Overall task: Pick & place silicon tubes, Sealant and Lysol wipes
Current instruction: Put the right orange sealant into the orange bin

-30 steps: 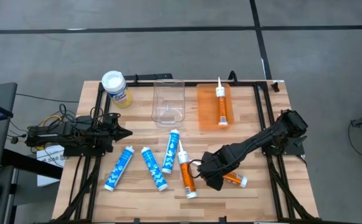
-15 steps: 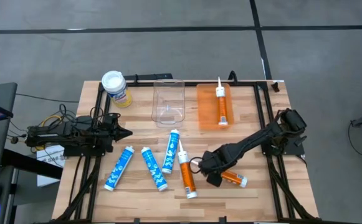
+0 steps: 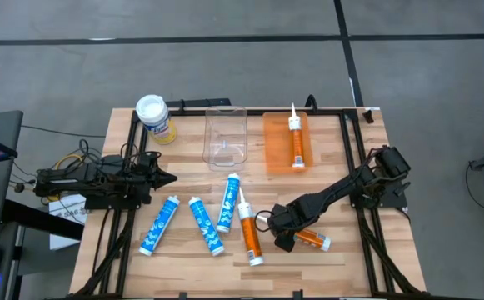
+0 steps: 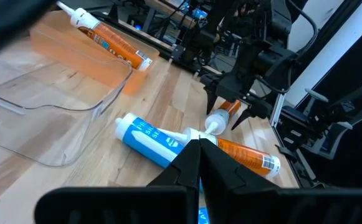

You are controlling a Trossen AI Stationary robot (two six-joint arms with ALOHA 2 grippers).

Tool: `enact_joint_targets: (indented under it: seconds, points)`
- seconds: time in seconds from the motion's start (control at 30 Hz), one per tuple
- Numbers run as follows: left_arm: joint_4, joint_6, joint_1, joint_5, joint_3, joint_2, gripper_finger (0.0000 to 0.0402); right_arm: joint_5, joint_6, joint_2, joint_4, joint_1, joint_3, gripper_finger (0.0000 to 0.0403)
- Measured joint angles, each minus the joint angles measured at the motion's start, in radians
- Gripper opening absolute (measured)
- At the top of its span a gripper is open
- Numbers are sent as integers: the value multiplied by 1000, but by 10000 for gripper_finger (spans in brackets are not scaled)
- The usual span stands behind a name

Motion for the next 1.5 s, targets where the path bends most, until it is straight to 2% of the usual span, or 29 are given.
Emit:
enact_joint_targets:
  seconds: [0.13, 0.37, 0.53, 0.7, 0.77, 0.87, 1.03, 1.13, 1.33, 1.5]
  points:
    - [0, 2, 0, 0, 0, 0, 0, 32, 68, 2, -49, -16, 0, 319]
    - [0, 3, 0, 0, 0, 0, 0, 31, 98, -5, -74, -41, 4, 194]
    - [0, 3, 0, 0, 0, 0, 0, -13, 94, -47, -64, -39, 60, 190]
    - [0, 3, 0, 0, 0, 0, 0, -13, 132, -147, -82, -40, 122, 190]
    - [0, 3, 0, 0, 0, 0, 0, 10, 165, -202, -112, -48, 145, 190]
    - [0, 3, 0, 0, 0, 0, 0, 120, 214, -280, -171, -84, 172, 190]
    - [0, 5, 0, 0, 0, 0, 0, 371, 263, -386, -203, -258, 176, 190]
    - [0, 5, 0, 0, 0, 0, 0, 445, 239, -410, -204, -405, 178, 189]
    - [0, 5, 0, 0, 0, 0, 0, 455, 125, -351, -189, -687, 178, 189]
    - [0, 2, 0, 0, 0, 0, 0, 402, 27, -243, -99, -794, 177, 194]
